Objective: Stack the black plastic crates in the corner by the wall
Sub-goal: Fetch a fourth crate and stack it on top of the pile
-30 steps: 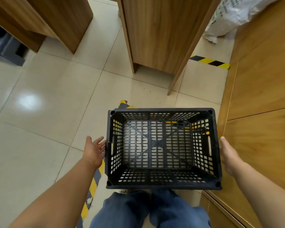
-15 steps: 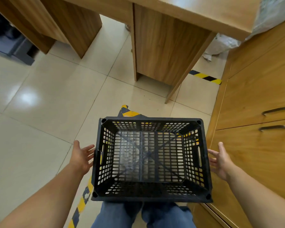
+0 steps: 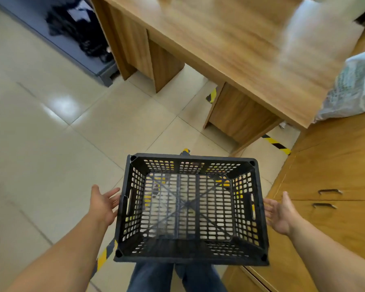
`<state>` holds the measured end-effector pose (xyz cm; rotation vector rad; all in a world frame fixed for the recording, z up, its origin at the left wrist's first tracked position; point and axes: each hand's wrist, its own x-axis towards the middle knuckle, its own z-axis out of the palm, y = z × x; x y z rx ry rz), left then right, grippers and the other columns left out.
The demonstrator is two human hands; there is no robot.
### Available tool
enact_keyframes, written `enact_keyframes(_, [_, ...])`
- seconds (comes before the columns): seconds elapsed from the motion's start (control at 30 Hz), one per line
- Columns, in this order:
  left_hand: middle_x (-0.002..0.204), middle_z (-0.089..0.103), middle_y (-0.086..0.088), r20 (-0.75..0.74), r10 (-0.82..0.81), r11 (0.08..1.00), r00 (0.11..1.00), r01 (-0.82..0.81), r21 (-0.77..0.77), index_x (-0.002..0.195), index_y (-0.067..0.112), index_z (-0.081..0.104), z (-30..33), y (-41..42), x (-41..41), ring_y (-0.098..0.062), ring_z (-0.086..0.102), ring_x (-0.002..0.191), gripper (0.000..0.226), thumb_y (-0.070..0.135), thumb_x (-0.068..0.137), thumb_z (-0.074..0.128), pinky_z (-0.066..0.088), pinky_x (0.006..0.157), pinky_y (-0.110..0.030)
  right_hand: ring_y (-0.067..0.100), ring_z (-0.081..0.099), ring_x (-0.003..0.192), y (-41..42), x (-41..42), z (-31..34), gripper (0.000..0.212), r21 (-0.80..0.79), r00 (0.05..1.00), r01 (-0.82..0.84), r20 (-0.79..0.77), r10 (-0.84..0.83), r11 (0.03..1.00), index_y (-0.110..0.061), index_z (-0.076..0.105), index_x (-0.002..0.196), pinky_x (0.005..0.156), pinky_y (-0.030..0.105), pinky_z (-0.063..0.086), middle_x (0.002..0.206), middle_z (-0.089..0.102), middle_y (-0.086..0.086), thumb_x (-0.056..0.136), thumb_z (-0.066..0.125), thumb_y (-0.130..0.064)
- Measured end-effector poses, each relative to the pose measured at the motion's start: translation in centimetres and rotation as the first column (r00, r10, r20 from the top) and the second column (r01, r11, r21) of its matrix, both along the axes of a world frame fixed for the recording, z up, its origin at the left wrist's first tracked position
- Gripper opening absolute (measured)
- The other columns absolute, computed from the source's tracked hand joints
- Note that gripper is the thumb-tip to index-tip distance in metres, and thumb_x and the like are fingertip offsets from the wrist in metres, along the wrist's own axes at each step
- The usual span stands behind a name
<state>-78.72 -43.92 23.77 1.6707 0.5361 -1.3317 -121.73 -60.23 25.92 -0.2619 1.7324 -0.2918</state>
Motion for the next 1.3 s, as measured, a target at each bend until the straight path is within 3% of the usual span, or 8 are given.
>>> enact_keyframes(0.17, [0.116,0.059,-0.014,-0.019,0.118,0.991,0.993,-0.119,-0.056,0.127,0.009,0.054,5.0,5.5,4.7,-0.021,0.055,0.096,0.084,0.066,0.088,0.007,0.037,0.086,-0.038,0.029,0.043,0.123,0.4,6.0,4.8,0.079,-0.062,0.989,-0.145,0.002,0.146,0.987,-0.007,0.054,0.126,0.107,0.046,0.028,0.135,0.049,0.012,0.092,0.009,-0.062])
enact_keyframes(0.33, [0.127,0.056,-0.017,-0.013,0.239,0.969,0.971,-0.24,-0.058,0.126,0.01,0.055,8.6,11.2,9.8,-0.026,0.052,0.109,0.085,0.068,0.088,0.007,0.037,0.091,-0.042,0.029,0.045,0.117,1.7,14.6,8.5,0.074,-0.122,0.958,-0.286,-0.026,0.285,0.951,-0.009,0.061,0.096,0.103,0.047,0.03,0.126,0.052,0.016,0.093,0.009,-0.06])
enact_keyframes(0.47, [0.133,0.052,-0.02,-0.022,0.349,0.933,0.937,-0.349,-0.091,0.13,0.009,0.052,11.1,17.0,14.1,-0.029,0.05,0.111,0.084,0.068,0.088,0.008,0.036,0.093,-0.043,0.03,0.045,0.117,3.3,21.9,10.4,0.079,-0.123,0.915,-0.403,-0.059,0.399,0.907,-0.005,0.059,0.111,0.098,0.046,0.031,0.127,0.053,0.018,0.092,0.009,-0.063])
enact_keyframes(0.53, [0.131,0.052,-0.02,-0.025,0.4,0.91,0.916,-0.4,-0.106,0.132,0.009,0.05,12.3,20.0,15.9,-0.028,0.05,0.11,0.084,0.068,0.089,0.01,0.037,0.089,-0.041,0.031,0.042,0.124,4.0,25.5,11.0,0.08,-0.119,0.898,-0.44,-0.056,0.437,0.89,-0.005,0.056,0.118,0.103,0.048,0.028,0.126,0.052,0.014,0.091,0.011,-0.065])
enact_keyframes(0.6, [0.132,0.052,-0.02,-0.016,0.453,0.885,0.891,-0.452,-0.116,0.131,0.009,0.05,13.1,23.0,17.6,-0.029,0.05,0.111,0.083,0.069,0.088,0.011,0.038,0.089,-0.043,0.031,0.041,0.128,4.9,29.2,11.7,0.078,-0.116,0.872,-0.489,-0.032,0.489,0.865,-0.007,0.058,0.105,0.109,0.05,0.026,0.126,0.053,0.014,0.088,0.013,-0.069])
enact_keyframes(0.7, [0.136,0.05,-0.021,-0.003,0.548,0.83,0.836,-0.544,-0.123,0.13,0.009,0.05,14.2,27.6,19.6,-0.032,0.049,0.119,0.086,0.072,0.085,0.013,0.036,0.102,-0.048,0.033,0.046,0.123,6.3,34.7,12.6,0.077,-0.118,0.817,-0.574,-0.006,0.577,0.811,-0.008,0.058,0.095,0.109,0.052,0.028,0.122,0.056,0.017,0.087,0.015,-0.071])
enact_keyframes(1.1, [0.132,0.049,-0.02,0.076,0.841,0.541,0.536,-0.827,-0.156,0.128,0.007,0.052,18.1,40.0,20.5,-0.033,0.044,0.126,0.089,0.074,0.085,0.013,0.034,0.103,-0.049,0.034,0.043,0.123,10.4,55.9,16.0,0.088,-0.148,0.475,-0.866,0.059,0.878,0.478,-0.001,0.052,0.124,0.106,0.049,0.032,0.125,0.053,0.016,0.086,0.016,-0.072])
enact_keyframes(1.3, [0.129,0.056,-0.017,0.091,0.94,0.339,0.329,-0.93,-0.14,0.103,0.009,0.062,18.5,43.1,18.3,-0.028,0.05,0.119,0.087,0.076,0.083,0.011,0.034,0.103,-0.046,0.032,0.052,0.105,12.3,65.3,15.0,0.086,-0.112,0.247,-0.96,0.084,0.965,0.256,-0.001,0.053,0.122,0.085,0.043,0.04,0.12,0.057,0.015,0.087,0.015,-0.069])
